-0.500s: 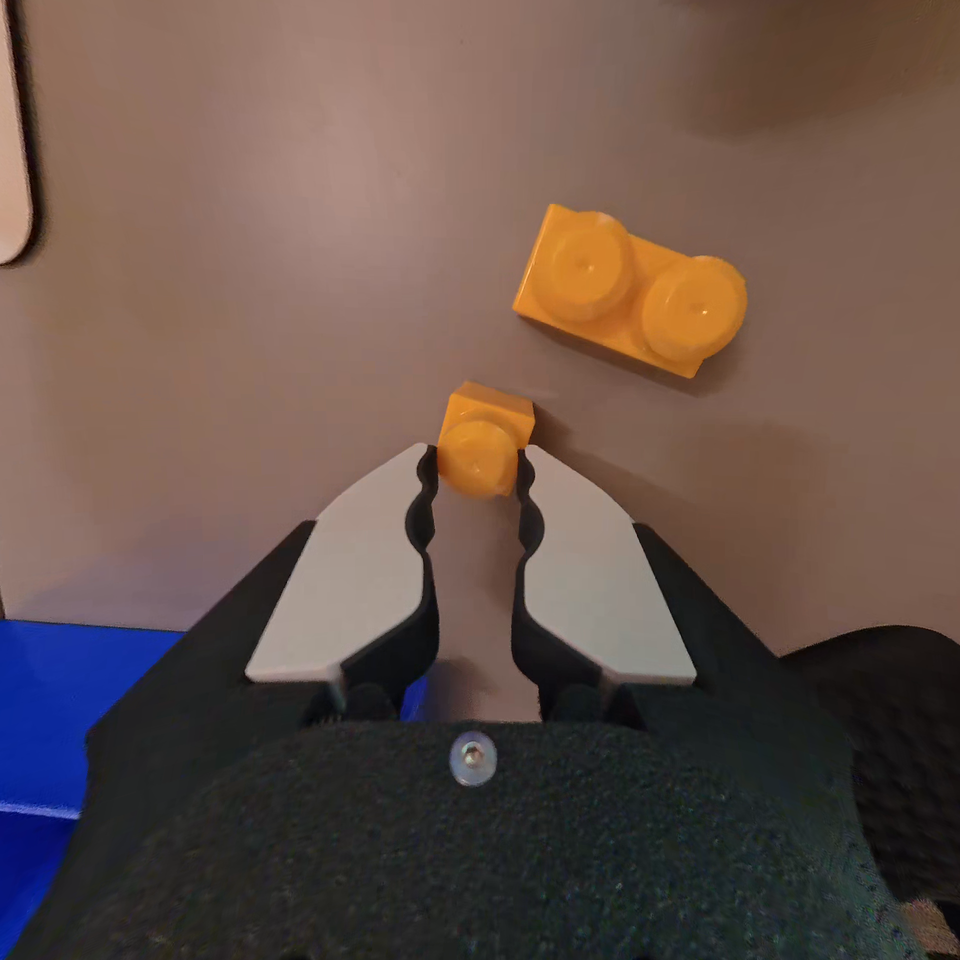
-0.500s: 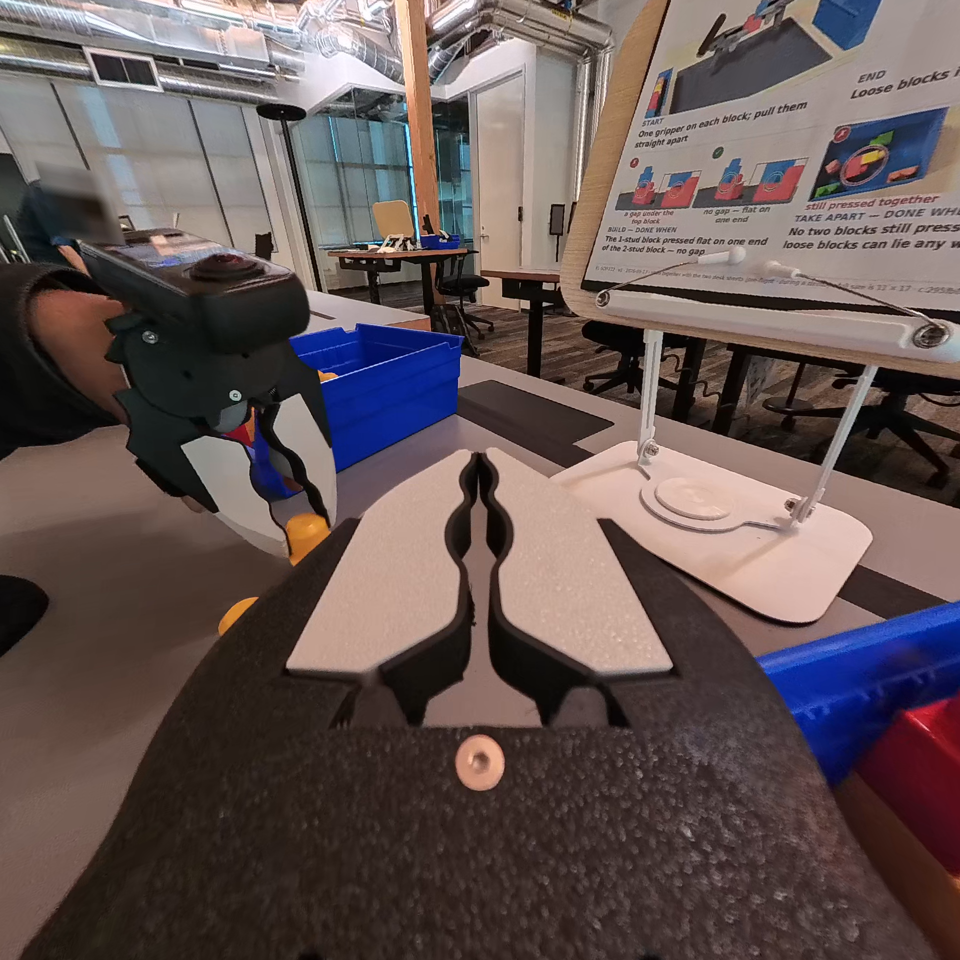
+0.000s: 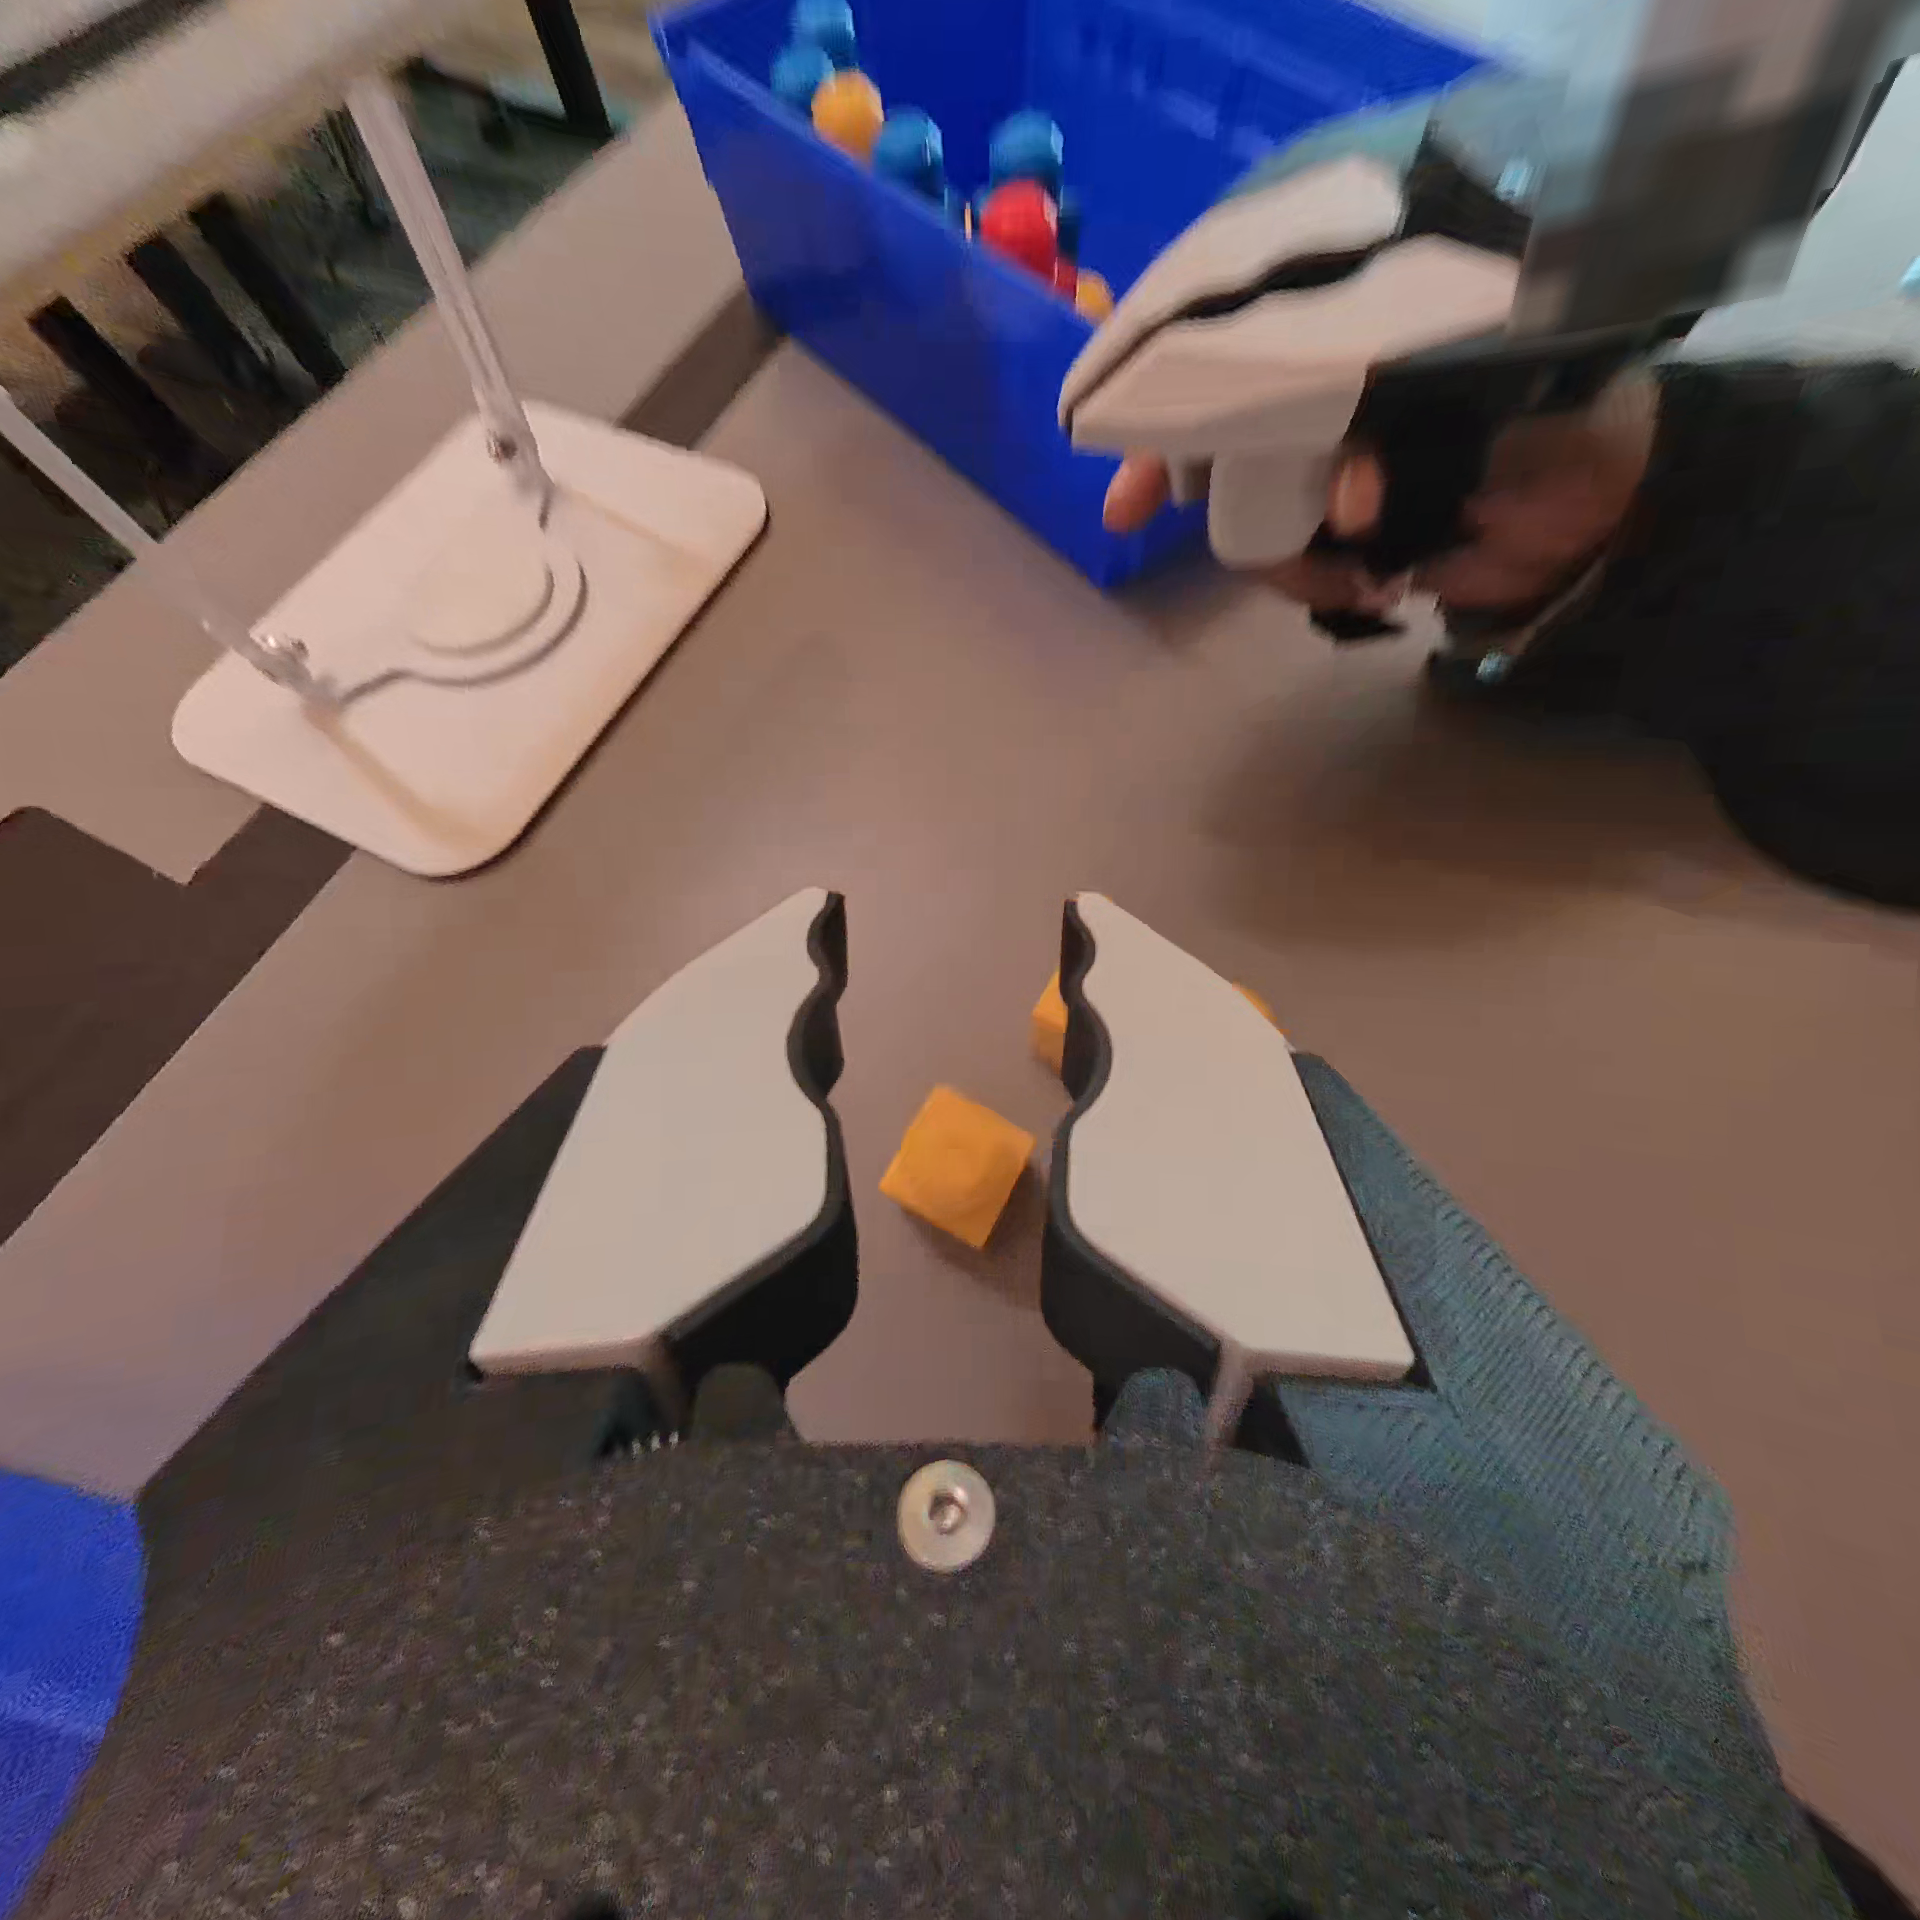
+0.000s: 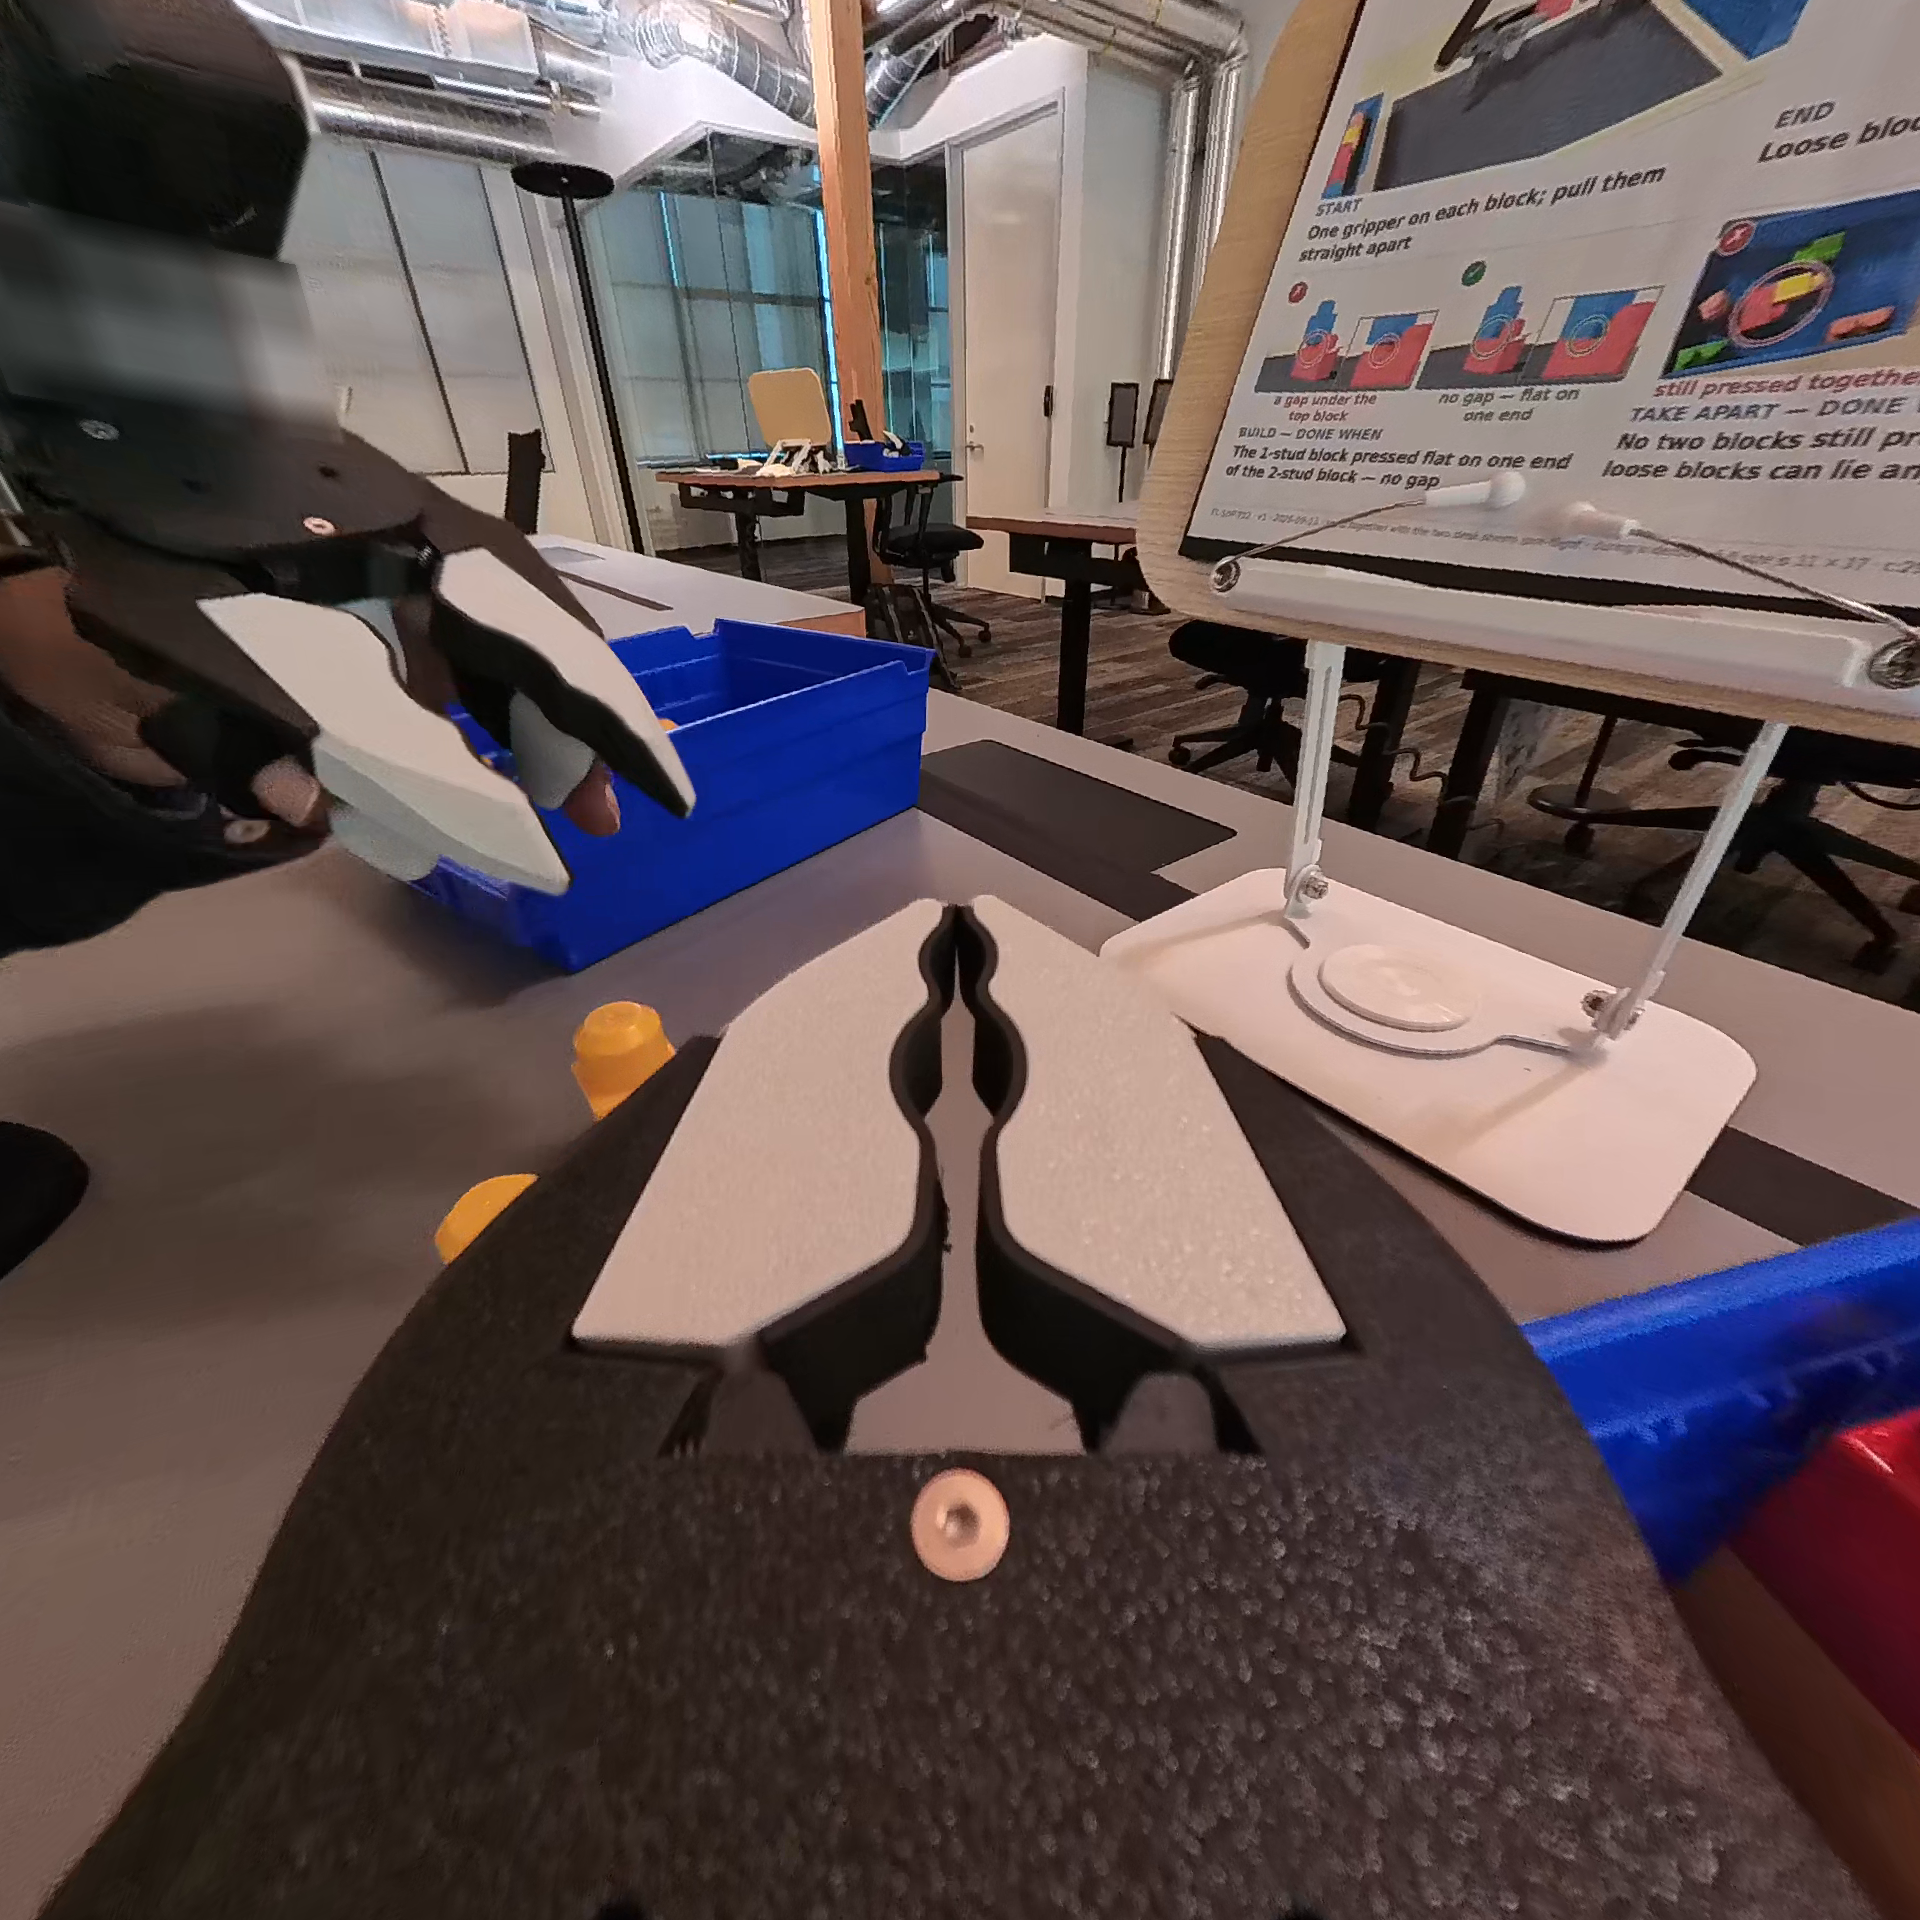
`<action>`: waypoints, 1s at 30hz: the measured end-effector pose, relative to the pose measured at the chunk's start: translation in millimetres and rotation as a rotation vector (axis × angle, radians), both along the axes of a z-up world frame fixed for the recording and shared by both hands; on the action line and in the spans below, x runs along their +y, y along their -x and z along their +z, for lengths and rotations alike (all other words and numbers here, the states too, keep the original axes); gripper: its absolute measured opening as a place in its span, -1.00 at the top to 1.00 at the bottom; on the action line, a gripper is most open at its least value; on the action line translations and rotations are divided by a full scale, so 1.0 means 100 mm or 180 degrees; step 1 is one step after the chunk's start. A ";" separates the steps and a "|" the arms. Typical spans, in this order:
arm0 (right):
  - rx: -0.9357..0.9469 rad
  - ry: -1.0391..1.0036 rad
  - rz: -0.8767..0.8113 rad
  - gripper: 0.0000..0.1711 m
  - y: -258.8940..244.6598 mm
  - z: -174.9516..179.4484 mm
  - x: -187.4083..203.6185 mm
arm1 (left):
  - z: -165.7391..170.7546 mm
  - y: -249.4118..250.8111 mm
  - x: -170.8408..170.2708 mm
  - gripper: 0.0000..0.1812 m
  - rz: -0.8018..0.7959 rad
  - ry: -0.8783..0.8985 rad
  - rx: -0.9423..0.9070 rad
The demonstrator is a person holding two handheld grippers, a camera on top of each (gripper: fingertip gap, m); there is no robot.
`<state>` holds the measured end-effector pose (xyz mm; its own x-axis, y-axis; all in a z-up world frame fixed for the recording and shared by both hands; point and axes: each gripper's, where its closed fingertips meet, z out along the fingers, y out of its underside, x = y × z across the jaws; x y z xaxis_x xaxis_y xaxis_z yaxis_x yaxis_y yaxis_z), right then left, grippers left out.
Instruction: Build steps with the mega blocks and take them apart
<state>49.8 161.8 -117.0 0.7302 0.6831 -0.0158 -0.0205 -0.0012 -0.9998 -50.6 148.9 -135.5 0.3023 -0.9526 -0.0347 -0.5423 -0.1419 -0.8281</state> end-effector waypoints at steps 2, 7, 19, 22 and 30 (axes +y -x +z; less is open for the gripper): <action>-0.0012 0.0012 0.0008 1.00 0.01 -0.01 0.00 | 0.08 -0.04 0.00 0.56 0.0068 0.0003 -0.0329; -0.0054 0.0029 0.0029 1.00 0.04 -0.05 0.00 | 0.27 -0.07 0.07 0.59 0.0417 -0.0103 -0.1150; -0.0761 0.0684 -0.0088 0.88 0.21 -0.31 -0.03 | 0.11 0.24 0.38 0.72 0.1084 -0.0569 -0.1762; -0.1224 0.1161 -0.0068 0.66 0.32 -0.52 -0.12 | 0.12 0.25 0.39 0.72 0.1114 -0.0625 -0.1761; -0.1615 0.2166 0.0151 0.02 0.80 -0.96 -0.56 | 0.04 0.35 0.48 0.74 0.1235 -0.0727 -0.1626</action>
